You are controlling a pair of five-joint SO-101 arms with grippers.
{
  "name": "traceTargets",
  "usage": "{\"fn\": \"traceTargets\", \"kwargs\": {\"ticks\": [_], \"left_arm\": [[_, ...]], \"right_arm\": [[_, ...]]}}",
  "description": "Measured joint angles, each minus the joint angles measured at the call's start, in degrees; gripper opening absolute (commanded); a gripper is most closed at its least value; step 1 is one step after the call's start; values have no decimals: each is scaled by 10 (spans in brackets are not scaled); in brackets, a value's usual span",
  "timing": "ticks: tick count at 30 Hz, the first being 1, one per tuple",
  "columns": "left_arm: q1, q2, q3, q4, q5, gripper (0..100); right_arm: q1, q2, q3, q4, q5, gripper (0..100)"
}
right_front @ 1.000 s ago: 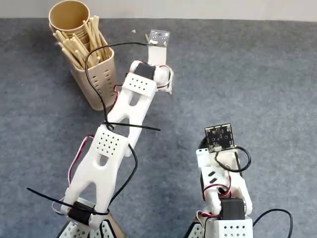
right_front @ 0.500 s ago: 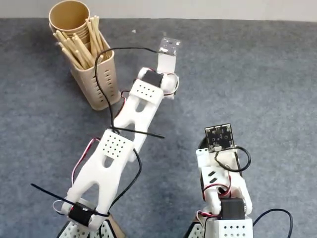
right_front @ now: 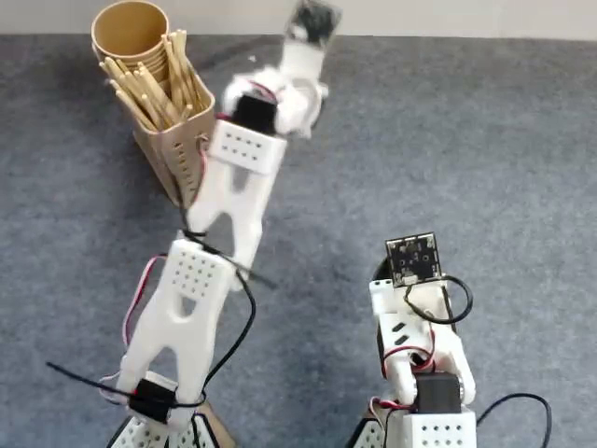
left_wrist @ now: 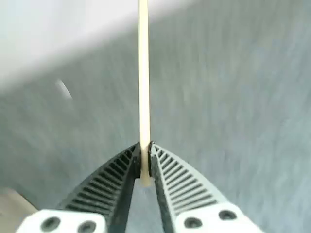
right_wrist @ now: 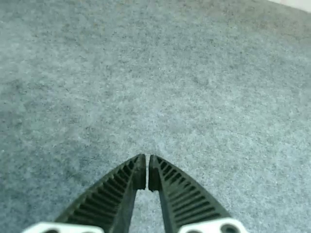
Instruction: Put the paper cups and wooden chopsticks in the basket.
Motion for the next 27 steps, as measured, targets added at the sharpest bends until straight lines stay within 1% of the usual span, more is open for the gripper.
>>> {"fn": "traceTargets", "kwargs": {"ticks": [2,4,7,10,14,19,24,27], "left_arm": [[-3,-67,0,-17,-13,5],[-19,-128,-1,-40,-19,5],[-60,-209,-1,-69,-22,5],[-98,-283,-1,-67,-22,5],[-140,-393,-6,-9,-21,5],[-145,-507,-7,95,-22,5],[-152,-500,-8,149,-22,5],[-181,-474,-8,162,-22,5]], "right_arm": [[0,0,0,0,0,29],[0,0,0,0,0,29],[0,0,0,0,0,29],[0,0,0,0,0,29],[0,0,0,0,0,29],[0,0,0,0,0,29],[0,0,0,0,0,29],[-2,0,0,0,0,29]]}}
